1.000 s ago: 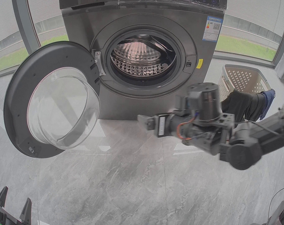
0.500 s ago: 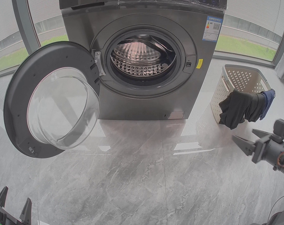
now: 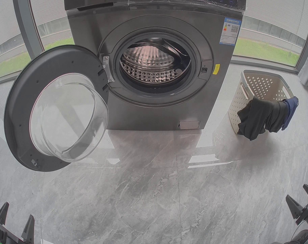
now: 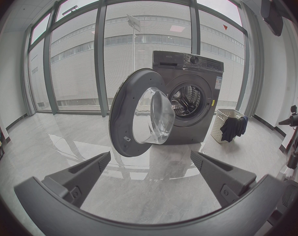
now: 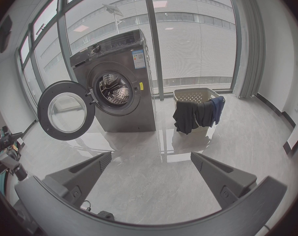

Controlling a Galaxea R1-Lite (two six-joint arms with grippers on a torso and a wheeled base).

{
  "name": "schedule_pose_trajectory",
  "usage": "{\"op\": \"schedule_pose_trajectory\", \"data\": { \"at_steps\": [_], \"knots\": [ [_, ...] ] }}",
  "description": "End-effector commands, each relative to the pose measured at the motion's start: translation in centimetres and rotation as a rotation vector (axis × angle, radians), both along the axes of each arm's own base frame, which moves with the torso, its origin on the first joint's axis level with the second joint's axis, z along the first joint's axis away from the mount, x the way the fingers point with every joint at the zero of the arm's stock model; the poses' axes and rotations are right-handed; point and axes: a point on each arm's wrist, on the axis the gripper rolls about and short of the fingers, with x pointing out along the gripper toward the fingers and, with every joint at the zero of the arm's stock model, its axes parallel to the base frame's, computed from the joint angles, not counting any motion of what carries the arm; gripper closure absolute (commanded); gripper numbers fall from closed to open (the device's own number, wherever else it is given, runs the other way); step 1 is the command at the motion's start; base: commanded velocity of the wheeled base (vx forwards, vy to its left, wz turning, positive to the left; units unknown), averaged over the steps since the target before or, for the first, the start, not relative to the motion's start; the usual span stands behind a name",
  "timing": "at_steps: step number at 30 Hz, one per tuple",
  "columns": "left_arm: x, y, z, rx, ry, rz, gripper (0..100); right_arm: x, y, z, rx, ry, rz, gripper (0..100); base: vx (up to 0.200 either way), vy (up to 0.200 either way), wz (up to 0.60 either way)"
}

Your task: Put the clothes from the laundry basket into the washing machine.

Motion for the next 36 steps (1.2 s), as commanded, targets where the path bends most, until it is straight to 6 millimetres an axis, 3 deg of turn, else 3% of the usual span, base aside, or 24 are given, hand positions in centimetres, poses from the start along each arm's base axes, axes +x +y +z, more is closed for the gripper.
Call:
{"op": "schedule_pose_trajectory", "data": {
  "at_steps": [1,7,14,36],
  "knots": [
    [-0.01,-0.01,-0.53,-0.002,-0.001,-0.002,0,-3.37,0.14,-2.86,-0.025,-0.142,-0.061,0,0.000,0.000,0.00],
    [-0.01,-0.01,-0.53,-0.002,-0.001,-0.002,0,-3.33,-0.12,-3.45,-0.090,-0.089,-0.160,0,0.000,0.000,0.00],
    [-0.01,0.01,-0.51,0.000,-0.002,0.005,0,-3.61,-0.22,-3.52,-0.093,-0.111,-0.095,0,0.000,0.000,0.00],
    [-0.01,0.01,-0.53,-0.002,-0.001,0.007,0,-3.89,-0.21,-3.61,-0.088,-0.155,-0.088,0,0.000,-0.200,0.00]
  ]
}}
